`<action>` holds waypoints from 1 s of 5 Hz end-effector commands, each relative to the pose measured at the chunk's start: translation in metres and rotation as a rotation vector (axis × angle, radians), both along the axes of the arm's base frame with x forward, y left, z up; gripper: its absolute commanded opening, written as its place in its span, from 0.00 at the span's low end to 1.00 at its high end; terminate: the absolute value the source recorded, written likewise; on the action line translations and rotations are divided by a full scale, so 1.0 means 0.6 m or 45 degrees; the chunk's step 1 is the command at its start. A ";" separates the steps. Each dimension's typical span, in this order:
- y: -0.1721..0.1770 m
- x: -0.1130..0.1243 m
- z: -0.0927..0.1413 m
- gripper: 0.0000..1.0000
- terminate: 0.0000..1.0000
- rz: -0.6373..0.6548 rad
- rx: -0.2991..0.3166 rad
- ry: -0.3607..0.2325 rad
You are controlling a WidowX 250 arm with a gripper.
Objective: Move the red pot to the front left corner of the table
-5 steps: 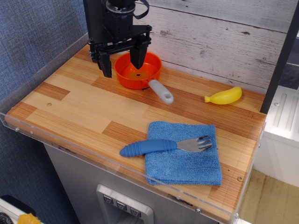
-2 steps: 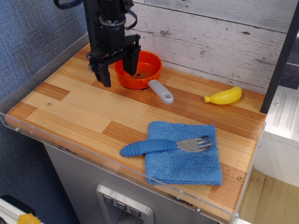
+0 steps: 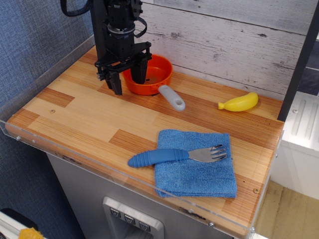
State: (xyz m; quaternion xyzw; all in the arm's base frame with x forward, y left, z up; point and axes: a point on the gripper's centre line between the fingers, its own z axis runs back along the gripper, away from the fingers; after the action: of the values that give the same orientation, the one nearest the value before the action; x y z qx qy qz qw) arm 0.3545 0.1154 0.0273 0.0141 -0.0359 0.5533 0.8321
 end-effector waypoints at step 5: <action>-0.010 -0.067 0.078 0.00 0.00 0.162 0.011 -0.046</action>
State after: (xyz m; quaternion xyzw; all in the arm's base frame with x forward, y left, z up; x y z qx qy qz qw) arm 0.3209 0.1099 0.0536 0.0250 -0.0226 0.6189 0.7848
